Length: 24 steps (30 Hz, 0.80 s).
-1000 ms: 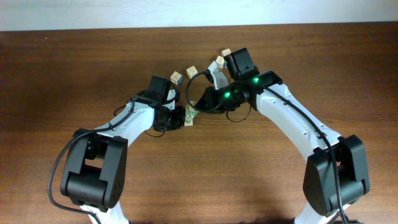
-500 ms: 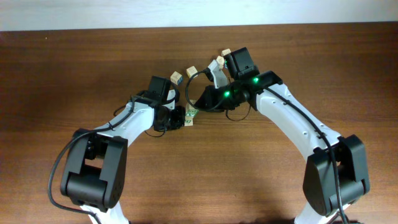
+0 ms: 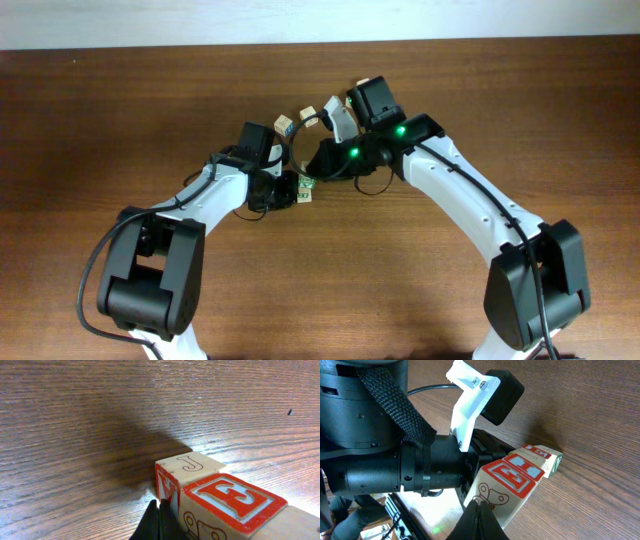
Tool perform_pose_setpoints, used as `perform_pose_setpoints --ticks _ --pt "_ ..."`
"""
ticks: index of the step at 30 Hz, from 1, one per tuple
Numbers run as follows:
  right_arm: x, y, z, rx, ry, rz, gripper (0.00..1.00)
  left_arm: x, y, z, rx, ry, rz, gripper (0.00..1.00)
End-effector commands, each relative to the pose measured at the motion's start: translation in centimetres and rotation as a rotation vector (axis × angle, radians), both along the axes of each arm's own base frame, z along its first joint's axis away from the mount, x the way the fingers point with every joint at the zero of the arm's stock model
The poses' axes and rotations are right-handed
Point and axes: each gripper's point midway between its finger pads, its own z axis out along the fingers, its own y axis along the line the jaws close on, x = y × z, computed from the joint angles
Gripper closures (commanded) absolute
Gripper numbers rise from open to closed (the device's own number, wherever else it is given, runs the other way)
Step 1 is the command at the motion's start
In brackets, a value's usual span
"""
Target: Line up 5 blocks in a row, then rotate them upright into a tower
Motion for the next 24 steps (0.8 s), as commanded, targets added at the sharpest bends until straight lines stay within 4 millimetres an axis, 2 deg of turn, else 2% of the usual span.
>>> perform_pose_setpoints --ticks 1,4,14,24 --pt "-0.5 0.0 -4.1 -0.125 0.021 -0.004 0.96 -0.7 -2.4 0.7 -0.086 0.013 -0.063 1.0" --pt "-0.4 -0.1 -4.1 -0.131 0.018 -0.008 0.96 -0.6 -2.4 0.7 -0.086 0.011 -0.061 1.0" --pt "-0.3 -0.1 -4.1 -0.134 0.011 -0.012 0.96 0.7 -0.1 1.1 -0.119 0.014 0.006 1.0" --pt "-0.3 -0.1 -4.1 -0.135 0.012 -0.012 0.96 1.0 0.7 1.1 -0.122 0.014 0.027 1.0"
